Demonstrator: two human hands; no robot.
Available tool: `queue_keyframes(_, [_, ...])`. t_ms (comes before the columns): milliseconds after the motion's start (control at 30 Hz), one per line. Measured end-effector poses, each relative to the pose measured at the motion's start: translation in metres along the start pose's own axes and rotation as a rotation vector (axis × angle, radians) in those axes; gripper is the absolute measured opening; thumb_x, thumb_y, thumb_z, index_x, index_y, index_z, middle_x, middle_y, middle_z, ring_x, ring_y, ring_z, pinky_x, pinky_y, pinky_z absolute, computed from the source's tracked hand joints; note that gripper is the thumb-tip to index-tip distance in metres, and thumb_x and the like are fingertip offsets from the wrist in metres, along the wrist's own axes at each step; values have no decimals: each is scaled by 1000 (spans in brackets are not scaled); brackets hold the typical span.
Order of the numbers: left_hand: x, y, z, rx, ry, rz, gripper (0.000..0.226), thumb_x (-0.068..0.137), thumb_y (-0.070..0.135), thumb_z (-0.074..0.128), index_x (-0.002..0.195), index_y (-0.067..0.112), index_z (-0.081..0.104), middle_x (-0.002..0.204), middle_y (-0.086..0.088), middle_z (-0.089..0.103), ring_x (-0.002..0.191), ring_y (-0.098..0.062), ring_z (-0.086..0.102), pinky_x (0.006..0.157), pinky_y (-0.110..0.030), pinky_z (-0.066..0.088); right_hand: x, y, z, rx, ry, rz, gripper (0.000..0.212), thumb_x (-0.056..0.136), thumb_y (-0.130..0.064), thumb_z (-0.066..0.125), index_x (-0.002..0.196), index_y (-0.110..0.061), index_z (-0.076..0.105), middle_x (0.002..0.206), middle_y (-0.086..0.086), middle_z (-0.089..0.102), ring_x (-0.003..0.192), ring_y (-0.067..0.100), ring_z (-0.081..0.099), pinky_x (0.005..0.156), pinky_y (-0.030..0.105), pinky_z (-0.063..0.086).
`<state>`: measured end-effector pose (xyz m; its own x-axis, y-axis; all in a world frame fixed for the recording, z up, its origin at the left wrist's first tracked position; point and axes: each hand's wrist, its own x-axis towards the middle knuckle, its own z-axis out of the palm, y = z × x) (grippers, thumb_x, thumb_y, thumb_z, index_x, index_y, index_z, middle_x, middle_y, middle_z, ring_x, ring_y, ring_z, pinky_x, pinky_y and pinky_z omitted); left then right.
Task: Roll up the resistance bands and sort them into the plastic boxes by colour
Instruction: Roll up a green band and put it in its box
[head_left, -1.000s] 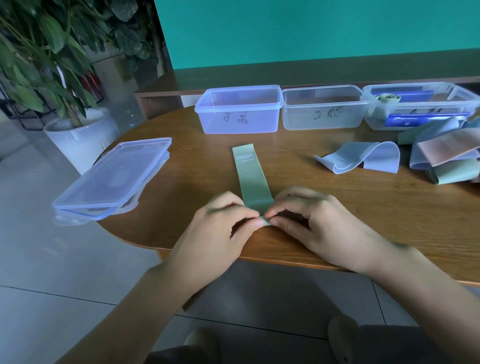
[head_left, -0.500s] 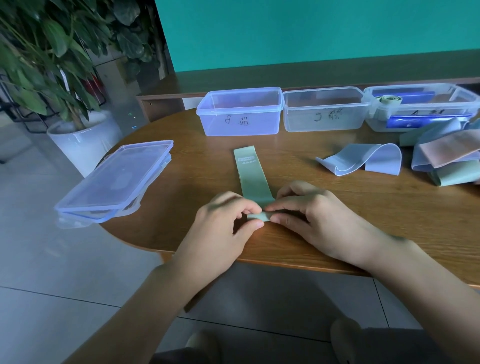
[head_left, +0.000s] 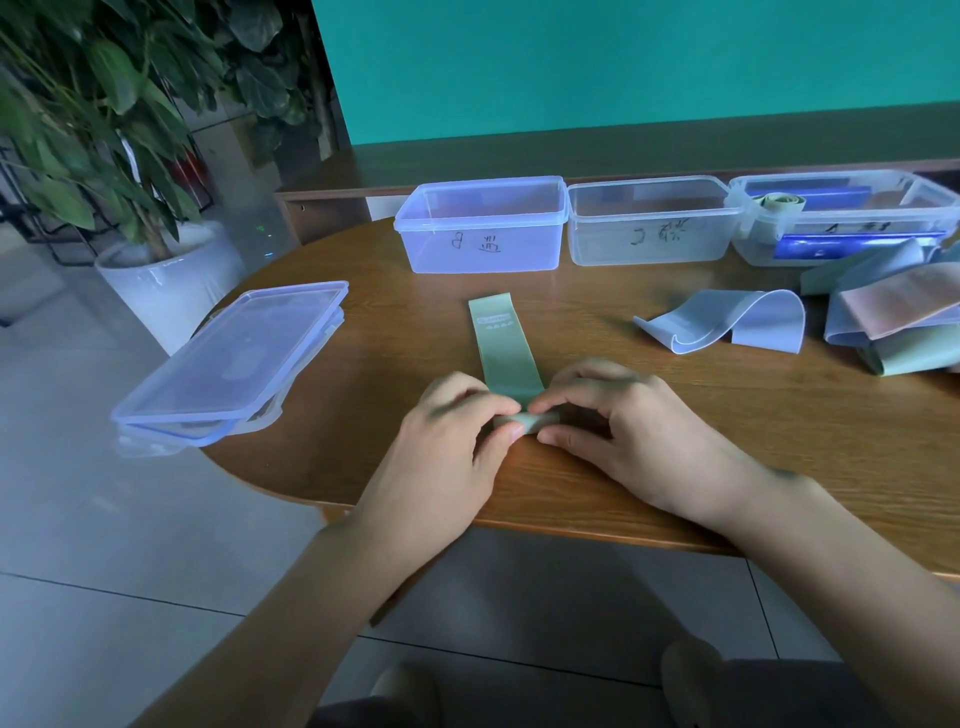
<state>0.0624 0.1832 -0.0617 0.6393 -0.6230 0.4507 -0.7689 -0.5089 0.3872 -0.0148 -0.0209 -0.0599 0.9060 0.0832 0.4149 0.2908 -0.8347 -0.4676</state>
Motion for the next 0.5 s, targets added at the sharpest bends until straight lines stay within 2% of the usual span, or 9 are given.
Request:
queue_keyframes(67, [0,0,-1,-12,-28,-24,26,92,32,69,117,25,69,114,9,61,95,-2,55,78,-10,42,2,1,0,3,-16,18,26,91,-30,74,117,-27,72,112,-14,60,102,2,59,92,14,44])
queue_keyframes(167, [3,1,-3,-23,-37,-41,21,90,32,72,110,27,70,105,14,62,86,3,54,67,-2,38,5,3,3,-1,-8,24,24,91,-27,74,115,-25,73,109,-14,61,98,1,59,90,11,42])
queue_keyframes(300, [7,1,-4,-42,-53,-63,19,91,31,70,109,26,70,103,15,62,86,4,55,67,-2,38,6,4,5,-4,26,12,19,91,-22,75,110,-22,74,103,-17,60,94,-3,56,88,5,38])
queue_keyframes(500, [-4,2,-7,-83,-16,-42,12,90,30,73,99,29,66,94,19,61,93,1,56,73,-4,42,-3,-3,0,48,12,20,20,91,-26,74,111,-25,74,103,-15,64,94,-3,60,87,7,40])
